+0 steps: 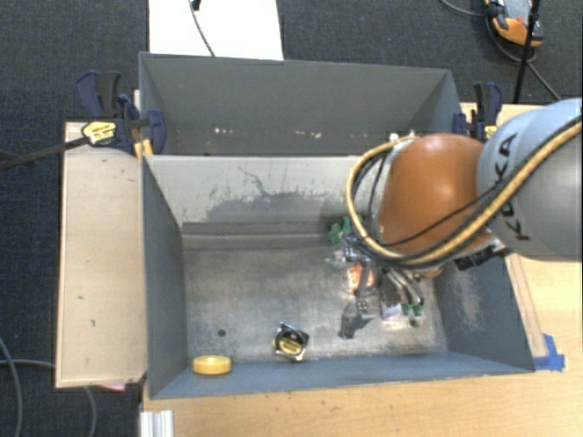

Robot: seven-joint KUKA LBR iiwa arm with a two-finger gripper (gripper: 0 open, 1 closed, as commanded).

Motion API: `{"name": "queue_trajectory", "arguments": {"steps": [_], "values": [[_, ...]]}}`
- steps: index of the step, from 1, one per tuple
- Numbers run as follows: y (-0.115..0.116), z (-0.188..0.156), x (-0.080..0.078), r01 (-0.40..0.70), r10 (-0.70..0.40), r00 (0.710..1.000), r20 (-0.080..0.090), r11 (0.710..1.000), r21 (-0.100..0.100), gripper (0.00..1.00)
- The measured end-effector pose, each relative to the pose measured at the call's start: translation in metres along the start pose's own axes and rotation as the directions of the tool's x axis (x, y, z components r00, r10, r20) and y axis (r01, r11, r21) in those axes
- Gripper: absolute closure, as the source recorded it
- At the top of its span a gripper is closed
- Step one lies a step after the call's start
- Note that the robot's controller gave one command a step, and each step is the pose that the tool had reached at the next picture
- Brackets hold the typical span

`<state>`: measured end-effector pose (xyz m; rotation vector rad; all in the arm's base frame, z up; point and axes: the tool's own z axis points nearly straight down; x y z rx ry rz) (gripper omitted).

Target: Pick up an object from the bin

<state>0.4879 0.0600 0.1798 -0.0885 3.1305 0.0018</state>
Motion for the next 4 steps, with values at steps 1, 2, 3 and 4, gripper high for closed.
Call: {"name": "queue_trajectory", "arguments": {"steps": [1,2,3,4], "values": [[-0.045,0.023,-0.001,0.096,-0.096,0.995,-0.011,0.995,-0.002,0.0],[-0.066,0.063,-0.045,0.068,-0.068,0.998,-0.001,0.998,0.007,0.0],[-0.106,0.107,-0.041,0.155,-0.155,0.988,-0.004,0.988,-0.002,1.0],[-0.106,0.108,-0.04,0.152,-0.152,0.988,-0.007,0.988,-0.001,0.0]]}}
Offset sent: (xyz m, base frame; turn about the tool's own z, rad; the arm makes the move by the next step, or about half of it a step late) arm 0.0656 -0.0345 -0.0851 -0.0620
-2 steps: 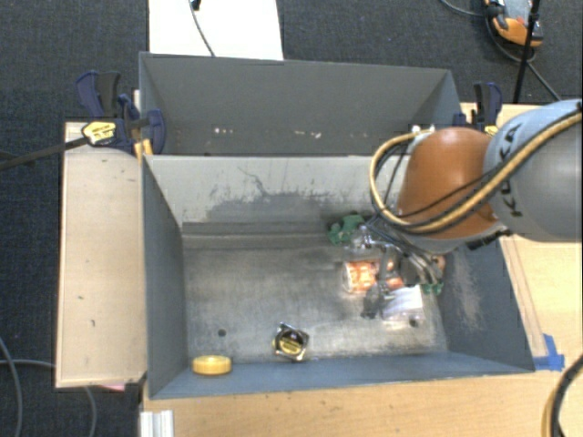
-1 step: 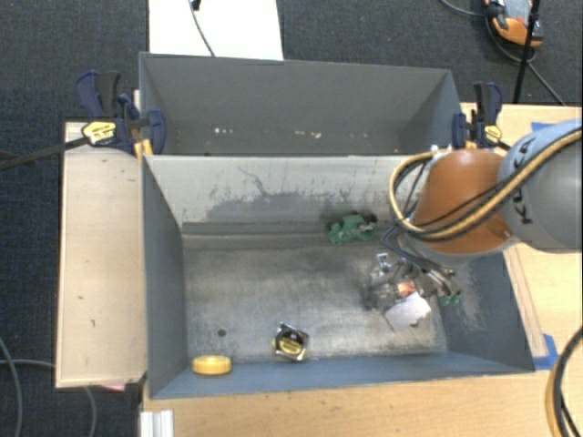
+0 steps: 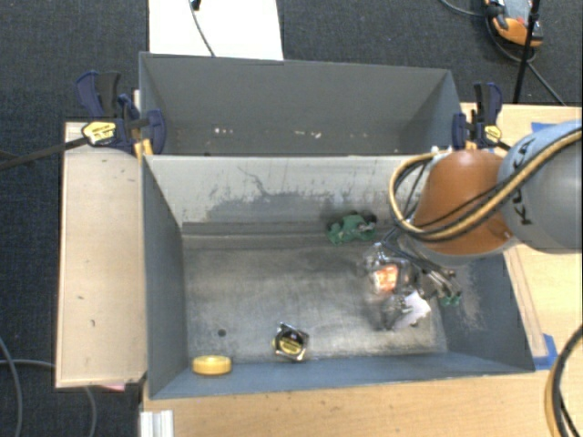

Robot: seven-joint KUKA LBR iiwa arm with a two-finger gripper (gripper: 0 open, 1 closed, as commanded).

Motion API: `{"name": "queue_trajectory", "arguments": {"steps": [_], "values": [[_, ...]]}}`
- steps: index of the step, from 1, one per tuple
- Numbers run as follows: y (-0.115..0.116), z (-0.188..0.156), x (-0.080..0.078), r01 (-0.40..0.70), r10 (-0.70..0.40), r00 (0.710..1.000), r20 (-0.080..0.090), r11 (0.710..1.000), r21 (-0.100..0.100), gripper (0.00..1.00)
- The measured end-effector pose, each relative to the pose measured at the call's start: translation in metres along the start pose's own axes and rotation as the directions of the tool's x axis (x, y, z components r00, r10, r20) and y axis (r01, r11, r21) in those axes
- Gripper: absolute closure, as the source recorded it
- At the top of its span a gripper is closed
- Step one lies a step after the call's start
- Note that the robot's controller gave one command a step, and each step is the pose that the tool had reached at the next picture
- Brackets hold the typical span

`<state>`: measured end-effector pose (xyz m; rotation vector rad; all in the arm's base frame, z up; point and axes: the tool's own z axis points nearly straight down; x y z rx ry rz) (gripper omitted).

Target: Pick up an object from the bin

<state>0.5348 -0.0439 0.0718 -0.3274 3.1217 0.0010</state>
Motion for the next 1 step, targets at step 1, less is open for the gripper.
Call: {"name": "queue_trajectory", "arguments": {"steps": [1], "values": [[0.0,0.0,0.0,-0.001,0.001,1.0,0.0,1.0,0.0,0.0]]}}
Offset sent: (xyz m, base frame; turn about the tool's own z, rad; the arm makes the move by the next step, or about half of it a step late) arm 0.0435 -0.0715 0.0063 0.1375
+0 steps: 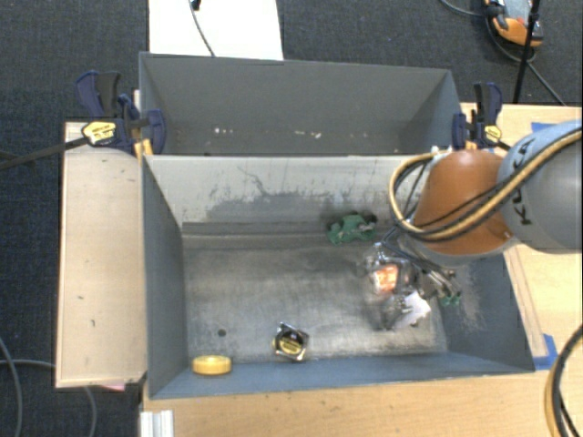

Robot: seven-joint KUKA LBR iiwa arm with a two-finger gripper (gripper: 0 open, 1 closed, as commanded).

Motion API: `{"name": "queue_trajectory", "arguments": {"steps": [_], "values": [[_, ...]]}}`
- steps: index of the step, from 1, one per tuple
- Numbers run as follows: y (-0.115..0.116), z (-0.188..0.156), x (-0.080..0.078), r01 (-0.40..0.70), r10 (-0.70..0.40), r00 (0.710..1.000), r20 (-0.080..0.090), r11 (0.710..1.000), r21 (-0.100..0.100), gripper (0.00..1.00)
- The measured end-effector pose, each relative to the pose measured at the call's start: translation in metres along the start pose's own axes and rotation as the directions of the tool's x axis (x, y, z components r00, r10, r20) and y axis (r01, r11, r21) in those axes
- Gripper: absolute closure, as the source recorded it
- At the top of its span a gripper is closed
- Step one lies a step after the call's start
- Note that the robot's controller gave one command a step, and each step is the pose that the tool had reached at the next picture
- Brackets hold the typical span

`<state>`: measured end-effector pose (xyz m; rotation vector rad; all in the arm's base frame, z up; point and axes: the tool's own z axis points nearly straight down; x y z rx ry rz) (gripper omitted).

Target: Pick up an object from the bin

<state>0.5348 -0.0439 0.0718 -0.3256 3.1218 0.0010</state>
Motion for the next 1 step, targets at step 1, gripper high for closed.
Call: {"name": "queue_trajectory", "arguments": {"steps": [1], "values": [[-0.0797,-0.0076,-0.029,-0.144,0.144,0.99,0.002,0.99,0.001,1.0]]}}
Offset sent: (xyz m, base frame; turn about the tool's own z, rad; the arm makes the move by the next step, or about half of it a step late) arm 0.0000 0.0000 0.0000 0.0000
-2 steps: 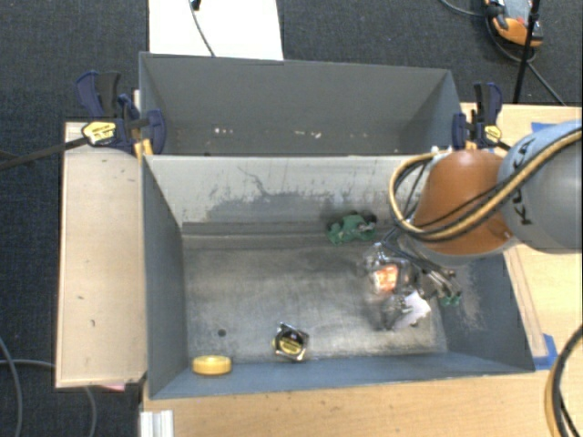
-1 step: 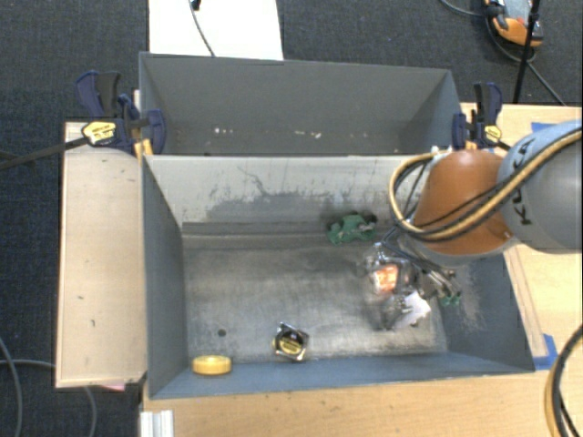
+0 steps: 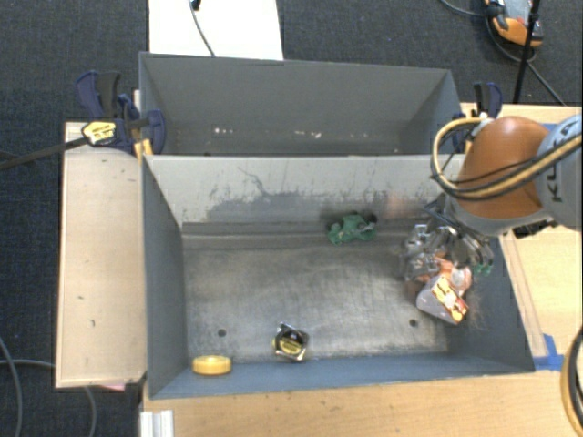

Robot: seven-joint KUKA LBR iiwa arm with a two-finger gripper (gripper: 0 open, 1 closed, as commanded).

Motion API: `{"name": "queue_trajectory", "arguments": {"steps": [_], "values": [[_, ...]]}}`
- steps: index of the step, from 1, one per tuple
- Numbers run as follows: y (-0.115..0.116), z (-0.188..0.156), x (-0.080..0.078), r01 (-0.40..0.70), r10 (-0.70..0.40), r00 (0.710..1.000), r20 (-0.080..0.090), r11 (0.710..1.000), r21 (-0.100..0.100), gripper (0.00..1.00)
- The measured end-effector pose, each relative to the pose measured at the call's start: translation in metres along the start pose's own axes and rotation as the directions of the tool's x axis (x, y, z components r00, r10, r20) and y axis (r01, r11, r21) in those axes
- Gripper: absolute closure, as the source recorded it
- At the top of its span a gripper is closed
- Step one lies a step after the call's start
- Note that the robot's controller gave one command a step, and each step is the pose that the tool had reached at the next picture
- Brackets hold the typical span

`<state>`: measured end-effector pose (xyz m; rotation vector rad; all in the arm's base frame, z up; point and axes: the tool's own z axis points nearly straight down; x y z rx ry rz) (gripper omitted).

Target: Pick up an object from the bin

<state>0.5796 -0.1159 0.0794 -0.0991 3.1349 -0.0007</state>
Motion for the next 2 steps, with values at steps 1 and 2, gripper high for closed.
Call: {"name": "queue_trajectory", "arguments": {"steps": [1,2], "values": [[0.0,0.0,0.0,-0.001,0.001,1.0,0.0,1.0,0.0,1.0],[-0.004,-0.162,0.036,0.008,-0.008,1.0,0.006,1.0,0.002,1.0]]}}
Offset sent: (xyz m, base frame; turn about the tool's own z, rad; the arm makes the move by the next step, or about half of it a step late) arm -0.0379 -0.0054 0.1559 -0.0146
